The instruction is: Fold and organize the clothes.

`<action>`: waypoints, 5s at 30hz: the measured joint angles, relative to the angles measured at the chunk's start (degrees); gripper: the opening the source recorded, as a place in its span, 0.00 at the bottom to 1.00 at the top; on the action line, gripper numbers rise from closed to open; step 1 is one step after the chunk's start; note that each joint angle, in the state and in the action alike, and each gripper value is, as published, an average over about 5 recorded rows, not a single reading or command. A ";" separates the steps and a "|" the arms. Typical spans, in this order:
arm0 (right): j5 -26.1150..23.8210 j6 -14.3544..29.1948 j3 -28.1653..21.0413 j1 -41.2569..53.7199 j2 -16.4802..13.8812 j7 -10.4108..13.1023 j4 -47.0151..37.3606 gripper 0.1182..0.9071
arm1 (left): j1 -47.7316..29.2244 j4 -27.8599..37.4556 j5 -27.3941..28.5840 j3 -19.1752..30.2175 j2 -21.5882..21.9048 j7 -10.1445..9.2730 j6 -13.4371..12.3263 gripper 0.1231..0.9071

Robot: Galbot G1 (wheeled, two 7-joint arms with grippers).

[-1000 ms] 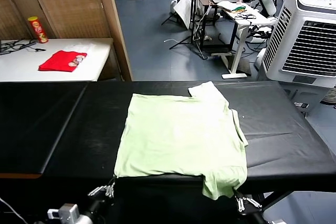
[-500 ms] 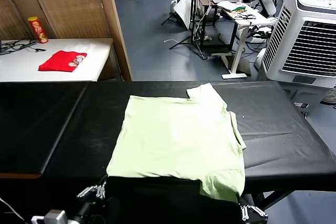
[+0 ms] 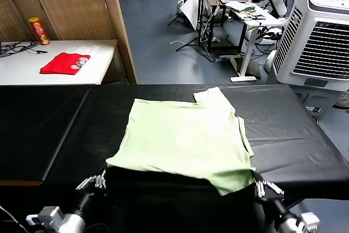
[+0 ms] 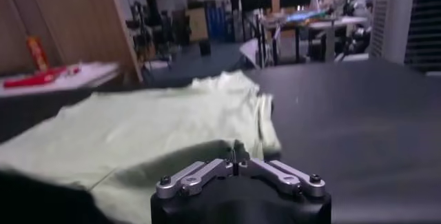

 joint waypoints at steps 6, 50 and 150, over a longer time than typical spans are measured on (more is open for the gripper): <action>-1.55 0.00 -3.70 9.45 -2.00 1.21 -5.84 0.00 | -3.55 3.07 2.39 1.17 -0.08 -0.02 -0.18 0.00; -7.84 -6.00 -6.23 6.54 -1.90 1.03 -4.96 0.86 | -16.07 13.97 3.64 5.10 5.26 1.79 4.90 0.86; 5.20 -22.49 -24.13 49.01 -3.69 12.31 -29.18 0.86 | -46.05 27.34 -12.91 14.11 15.75 -6.95 21.77 0.86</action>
